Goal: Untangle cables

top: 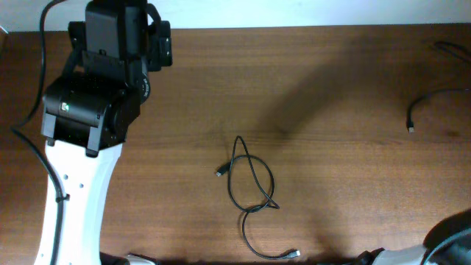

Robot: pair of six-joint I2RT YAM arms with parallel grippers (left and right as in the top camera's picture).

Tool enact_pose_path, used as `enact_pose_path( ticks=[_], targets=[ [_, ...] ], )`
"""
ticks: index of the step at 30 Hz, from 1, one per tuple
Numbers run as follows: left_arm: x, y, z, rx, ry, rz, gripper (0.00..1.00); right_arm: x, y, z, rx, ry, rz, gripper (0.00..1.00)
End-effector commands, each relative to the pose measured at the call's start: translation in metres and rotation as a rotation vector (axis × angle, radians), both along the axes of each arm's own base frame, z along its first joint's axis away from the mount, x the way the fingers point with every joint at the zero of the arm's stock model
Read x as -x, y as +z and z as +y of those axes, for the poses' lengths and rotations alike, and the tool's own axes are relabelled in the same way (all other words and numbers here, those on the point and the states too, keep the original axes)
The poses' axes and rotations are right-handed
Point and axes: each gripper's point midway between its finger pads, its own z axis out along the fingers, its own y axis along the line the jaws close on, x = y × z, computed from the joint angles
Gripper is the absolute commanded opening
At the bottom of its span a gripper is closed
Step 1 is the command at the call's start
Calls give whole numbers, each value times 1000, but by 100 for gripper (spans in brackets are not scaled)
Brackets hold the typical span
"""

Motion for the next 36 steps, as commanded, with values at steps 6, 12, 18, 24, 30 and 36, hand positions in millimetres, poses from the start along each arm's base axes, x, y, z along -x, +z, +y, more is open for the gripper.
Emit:
enact_pose_path(
  ticks=[6, 12, 18, 24, 30, 36],
  targets=[
    [6, -4, -6, 11, -54, 34, 99, -26, -108, -21, -106, 18, 95, 4],
    [7, -5, -6, 9, -54, 39, 99, -34, -110, -30, -75, 16, 69, 4],
    [7, -6, -6, 10, -58, 45, 99, -28, -160, -30, -125, 2, 152, 4],
    [7, -6, -6, 10, -57, 45, 99, -26, -198, -29, -166, 3, 193, 13],
    [7, -6, -6, 9, -57, 45, 99, -36, -99, -24, -181, 25, 187, 99],
    [7, -6, -6, 9, -57, 45, 99, -103, 72, 57, 13, 478, -24, 99]
  ],
)
